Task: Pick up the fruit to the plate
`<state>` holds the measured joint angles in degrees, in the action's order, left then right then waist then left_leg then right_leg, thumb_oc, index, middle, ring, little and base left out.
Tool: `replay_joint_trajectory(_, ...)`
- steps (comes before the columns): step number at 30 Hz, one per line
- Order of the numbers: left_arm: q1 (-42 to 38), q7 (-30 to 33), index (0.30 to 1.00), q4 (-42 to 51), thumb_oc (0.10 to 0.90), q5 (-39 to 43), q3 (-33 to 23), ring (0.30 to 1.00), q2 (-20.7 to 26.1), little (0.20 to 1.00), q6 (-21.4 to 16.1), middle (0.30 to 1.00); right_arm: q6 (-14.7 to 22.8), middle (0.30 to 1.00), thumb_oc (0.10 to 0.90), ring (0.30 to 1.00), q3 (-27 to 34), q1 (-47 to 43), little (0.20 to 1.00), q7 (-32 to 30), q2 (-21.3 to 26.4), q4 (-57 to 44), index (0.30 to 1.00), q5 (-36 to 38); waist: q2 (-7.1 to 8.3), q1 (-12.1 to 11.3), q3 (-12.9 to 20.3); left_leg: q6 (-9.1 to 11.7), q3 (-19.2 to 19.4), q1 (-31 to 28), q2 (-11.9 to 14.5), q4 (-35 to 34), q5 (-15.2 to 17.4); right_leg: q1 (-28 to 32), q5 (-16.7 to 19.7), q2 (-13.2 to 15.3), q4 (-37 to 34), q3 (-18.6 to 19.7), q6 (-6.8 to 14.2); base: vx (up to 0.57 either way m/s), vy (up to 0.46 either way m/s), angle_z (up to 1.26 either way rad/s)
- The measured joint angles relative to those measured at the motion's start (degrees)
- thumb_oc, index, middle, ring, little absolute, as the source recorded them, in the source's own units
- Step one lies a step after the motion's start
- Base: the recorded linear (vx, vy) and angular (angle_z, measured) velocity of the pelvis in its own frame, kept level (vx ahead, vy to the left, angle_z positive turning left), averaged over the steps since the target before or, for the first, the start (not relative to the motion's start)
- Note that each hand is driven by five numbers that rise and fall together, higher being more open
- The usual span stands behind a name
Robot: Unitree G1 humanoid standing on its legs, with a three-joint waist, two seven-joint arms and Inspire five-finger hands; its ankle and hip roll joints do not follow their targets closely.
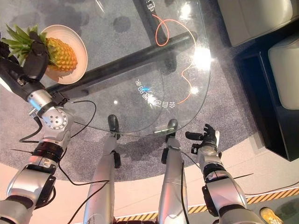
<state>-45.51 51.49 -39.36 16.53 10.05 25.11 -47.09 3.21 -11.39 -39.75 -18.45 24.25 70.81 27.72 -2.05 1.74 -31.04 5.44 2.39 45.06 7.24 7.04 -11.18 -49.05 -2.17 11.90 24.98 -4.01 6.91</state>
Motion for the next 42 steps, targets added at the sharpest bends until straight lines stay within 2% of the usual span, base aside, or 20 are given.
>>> replay_joint_trajectory(13, 1.22, -1.37, 0.900, 5.44, 0.800, -2.02, -0.02, 0.900, -0.98, 0.900, -0.38, 0.900, -0.04, 0.900, 0.800, 0.900, 1.60, 1.21, 0.900, -0.29, -0.04, 0.18, 0.900, 0.02, -0.02, -1.25, -0.01, -0.36, -0.46, -2.17, -0.33, -0.13, -0.21, 1.91, -0.32, 0.35, 1.10, -0.15, -0.04, 0.00, -0.001, 0.02)
replay_joint_trajectory(18, 1.06, -4.29, 0.900, 9.78, 0.800, -1.70, -0.14, 0.900, -0.97, 0.900, -1.06, 0.900, -0.05, 0.900, 0.800, 0.900, 2.32, 1.79, 0.900, -0.30, -0.22, 0.17, 0.900, 0.27, -0.02, -1.58, -0.01, -0.39, -0.52, -3.21, -0.37, -0.19, -0.19, 3.08, -0.38, 0.38, 1.02, -0.19, -0.01, 0.00, 0.000, 0.00)
replay_joint_trajectory(25, 1.33, -9.87, 0.900, 10.26, 0.800, 4.14, -0.19, 0.900, -0.92, 0.900, 0.88, 0.900, -0.01, 0.900, 0.800, 0.900, 2.39, 2.67, 0.900, -0.31, -0.51, 0.19, 0.900, 1.59, -0.02, -1.54, -0.01, -0.30, -0.52, -6.42, -0.40, -0.76, -0.25, 6.26, -0.50, 0.41, 0.62, -0.29, 0.09, 0.00, 0.000, 0.00)
replay_joint_trajectory(28, 1.52, -10.81, 0.900, 10.28, 0.800, 4.48, -0.21, 0.900, -0.90, 0.900, 2.89, 0.900, 0.01, 0.900, 0.800, 0.900, 2.56, 3.48, 0.900, -0.31, -0.60, 0.20, 0.900, 1.69, -0.04, -1.60, -0.02, -0.42, -0.52, -8.20, -0.37, -1.25, -0.16, 8.20, -0.52, 0.39, -0.03, -0.50, 0.11, 0.00, 0.000, 0.00)
replay_joint_trajectory(36, 5.06, -17.35, 0.900, 11.97, 0.800, 11.11, -0.91, 0.900, 0.07, 0.900, 7.29, 0.900, -0.02, 0.900, 0.800, 0.900, 4.79, 8.21, 0.900, -0.31, -1.00, 0.23, 0.900, 1.73, -0.09, -1.54, 0.00, -0.45, -0.25, -18.22, -0.39, -4.20, -0.10, 19.81, 0.15, 0.39, -5.88, -1.64, 0.87, 0.00, 0.001, 0.00)
replay_joint_trajectory(42, 11.02, -25.33, 0.900, 12.11, 0.800, 17.27, -4.25, 0.900, 0.61, 0.900, 13.81, 0.900, 0.00, 0.900, 0.800, 0.900, 7.36, 13.66, 0.900, -0.07, -1.62, -0.03, 0.900, 1.64, -0.35, -1.57, 0.11, -0.80, 0.32, -29.31, -0.49, -8.53, 0.29, 33.29, 2.57, 0.18, -15.27, -2.65, 1.88, 0.06, 0.014, -0.01)
